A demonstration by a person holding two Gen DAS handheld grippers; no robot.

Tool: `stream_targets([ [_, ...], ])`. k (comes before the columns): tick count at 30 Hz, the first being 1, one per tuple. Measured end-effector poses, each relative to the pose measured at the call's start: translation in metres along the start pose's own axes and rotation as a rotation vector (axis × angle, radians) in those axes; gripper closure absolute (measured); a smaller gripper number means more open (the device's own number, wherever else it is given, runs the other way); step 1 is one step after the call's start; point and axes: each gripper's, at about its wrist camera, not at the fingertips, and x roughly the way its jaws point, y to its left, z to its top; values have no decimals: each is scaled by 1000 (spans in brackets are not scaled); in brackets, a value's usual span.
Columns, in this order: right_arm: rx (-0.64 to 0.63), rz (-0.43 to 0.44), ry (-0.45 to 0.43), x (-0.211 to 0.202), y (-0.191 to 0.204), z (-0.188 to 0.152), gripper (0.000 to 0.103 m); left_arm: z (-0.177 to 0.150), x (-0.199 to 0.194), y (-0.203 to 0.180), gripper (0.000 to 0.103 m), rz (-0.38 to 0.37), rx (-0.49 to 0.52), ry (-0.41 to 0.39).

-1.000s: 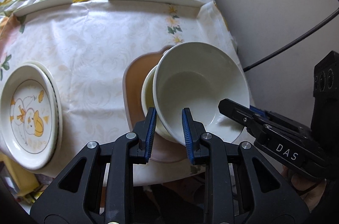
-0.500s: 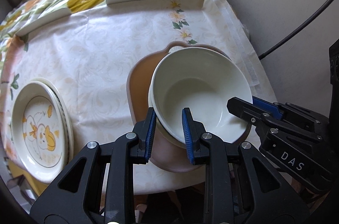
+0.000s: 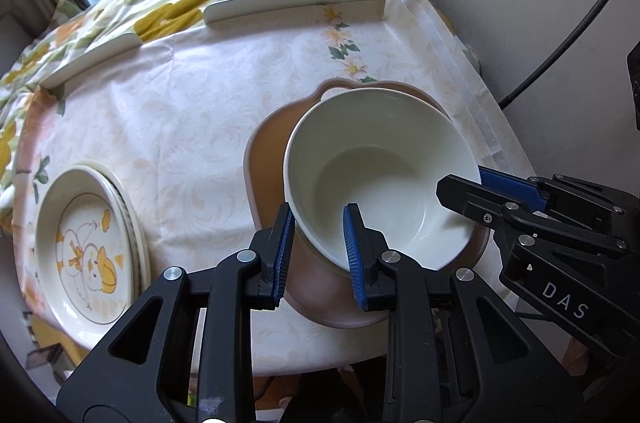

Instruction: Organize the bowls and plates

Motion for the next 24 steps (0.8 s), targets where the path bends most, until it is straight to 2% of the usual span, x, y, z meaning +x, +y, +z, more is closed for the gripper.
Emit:
stream_targets([
  [6,27,39,-41,-15,-5,4,82,2,-14,2,81,-10,-8,-28],
  [9,6,61,-64,-29,-5,10,82,4,-36,6,81,-22,0,-93],
  [14,-39,70,-84,-56,-5,18,80,7,-74,14,80,0,30,-185],
  [15,-56,64,-84,-60,-4,19,69,7,-78,16,80,13,38,-189],
  [16,-73,59,-83,-65,-4,19,52,7,-80,16,80,30,53,-189],
  [18,-100,60,-84,-72,-5,18,37,7,-78,17,80,67,89,-163],
  [20,-117,57,-76,-76,-7,17,28,2,-70,18,79,86,102,-121],
  [22,-138,43,-56,-75,-9,13,18,-4,-63,23,79,73,96,-77],
  [24,-177,27,-36,-73,-9,7,17,-11,-56,28,79,61,90,-37],
])
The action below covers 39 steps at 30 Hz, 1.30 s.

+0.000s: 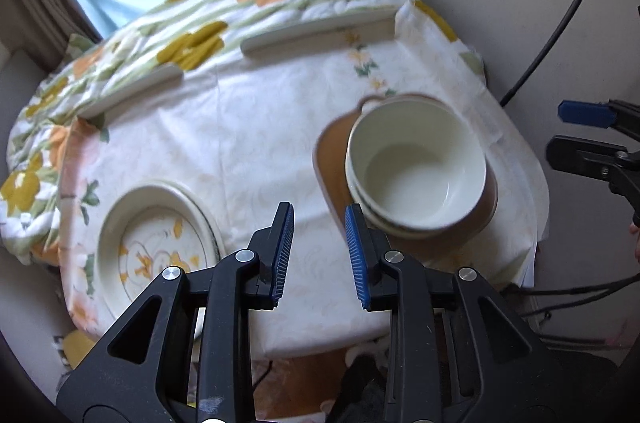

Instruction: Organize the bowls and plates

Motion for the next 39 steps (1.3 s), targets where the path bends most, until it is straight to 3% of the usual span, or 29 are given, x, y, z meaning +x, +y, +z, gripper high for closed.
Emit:
stream_targets([
  [1,-24,-11,8,1,1,-3,17,-3,3,2,77,-9,2,20],
  [3,-56,-34,24,3,2,-8,17,-9,7,5,59,-24,0,44],
  [4,-62,-37,33,5,1,-9,17,-11,8,7,28,-33,-7,52],
  [5,-60,-33,37,7,0,-10,17,-12,9,10,6,-42,-22,53],
  [6,-54,-28,42,9,-1,-10,17,-14,7,13,4,-51,-39,46],
  [10,-69,-45,86,21,-1,-11,17,-15,17,21,4,-77,-63,101],
  [13,-122,-87,170,32,2,-11,17,-16,26,22,4,-83,-42,145],
  [16,-163,-122,212,40,2,-10,17,-14,28,22,4,-121,-30,148],
  [23,-234,-126,344,77,1,-6,18,-7,56,9,4,-136,21,230],
  [27,-258,-101,406,97,2,-5,40,-8,72,3,9,-149,28,269],
  [33,-265,-38,457,122,2,-7,54,-6,95,-7,38,-196,15,319],
  [38,-242,62,470,135,-2,-10,68,-5,108,-21,71,-233,23,326],
  [39,-239,72,468,136,-2,-10,73,-5,110,-24,73,-236,27,324],
])
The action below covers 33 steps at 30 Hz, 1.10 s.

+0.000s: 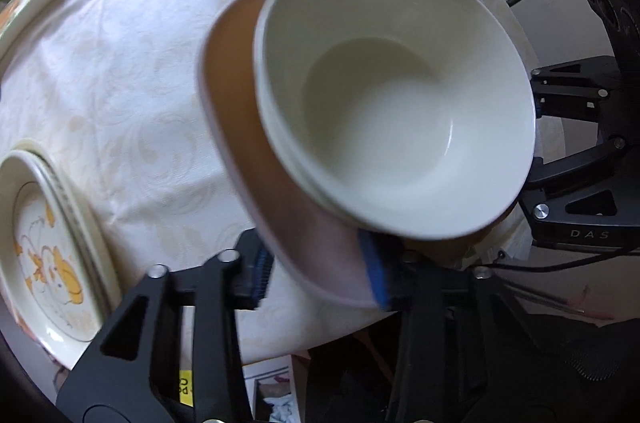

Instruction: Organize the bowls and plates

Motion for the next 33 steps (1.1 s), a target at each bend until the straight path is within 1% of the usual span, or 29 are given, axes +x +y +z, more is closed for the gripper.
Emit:
stream_targets([
  [1,-5,0,-2,3,0,1,75,1,2,-3,73,13,7,-3],
  [3,-13,-10,-9,7,2,1,77,1,4,-5,74,30,14,-11],
  [7,-26,-12,-43,7,3,-2,77,-2,2,-8,74,34,16,-40],
  [12,-50,-28,-77,2,5,-5,77,-6,-5,-15,74,80,37,-78],
  [16,-71,-30,-100,-10,10,-2,77,-8,-21,-12,75,93,20,-112],
  [19,-103,-41,-115,-23,22,6,77,-13,-41,-5,74,107,15,-141],
  [22,-134,-43,-132,-37,40,15,77,-18,-65,9,74,120,9,-167],
  [26,-176,-55,-154,-47,72,32,77,-34,-95,37,74,139,-10,-200],
  [29,-194,-54,-163,-46,102,50,77,-50,-113,65,74,147,-17,-213],
  [33,-208,-50,-167,-35,145,72,77,-71,-126,104,74,158,-19,-208],
])
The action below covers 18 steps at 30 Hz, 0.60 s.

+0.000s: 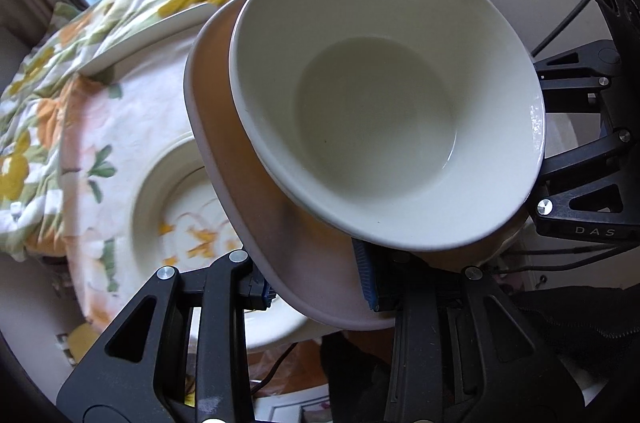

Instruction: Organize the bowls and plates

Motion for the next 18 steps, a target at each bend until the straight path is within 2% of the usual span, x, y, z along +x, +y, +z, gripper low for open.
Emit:
stream_targets([
  [4,6,14,8,20,35,22,77,-19,3,52,74,2,2,25],
  [9,37,29,32,50,67,37,77,-41,17,95,75,-5,21,66],
  [18,106,6,64,78,93,43,77,-58,40,126,75,-53,54,98],
])
